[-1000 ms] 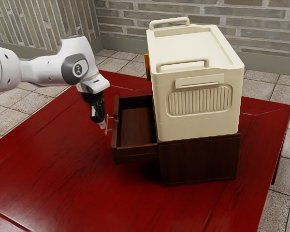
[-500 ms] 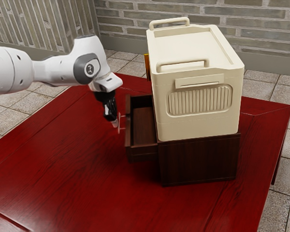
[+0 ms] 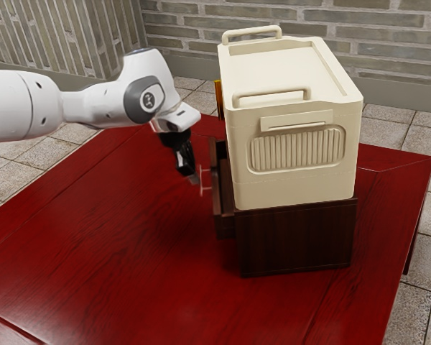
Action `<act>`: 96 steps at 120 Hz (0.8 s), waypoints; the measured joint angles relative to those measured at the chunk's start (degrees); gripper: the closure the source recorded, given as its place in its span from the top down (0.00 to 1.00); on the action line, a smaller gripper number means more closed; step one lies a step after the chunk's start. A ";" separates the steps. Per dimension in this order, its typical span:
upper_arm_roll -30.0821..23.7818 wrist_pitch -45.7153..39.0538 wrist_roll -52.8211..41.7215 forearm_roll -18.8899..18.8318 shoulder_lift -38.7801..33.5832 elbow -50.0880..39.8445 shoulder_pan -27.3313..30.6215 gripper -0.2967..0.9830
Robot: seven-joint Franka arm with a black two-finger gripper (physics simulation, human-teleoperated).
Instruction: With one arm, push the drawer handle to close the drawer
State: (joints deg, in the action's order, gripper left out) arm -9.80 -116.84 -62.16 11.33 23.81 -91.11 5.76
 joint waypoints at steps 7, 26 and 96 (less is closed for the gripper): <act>-0.09 -0.58 0.32 0.50 0.40 0.53 -0.14 0.15; -0.10 -2.79 1.28 1.64 2.58 2.23 -0.36 0.15; -1.39 15.81 3.11 -8.93 -33.29 -11.05 5.63 0.15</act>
State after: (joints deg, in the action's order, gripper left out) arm -11.19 -101.03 -59.05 2.41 -9.49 -102.16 11.39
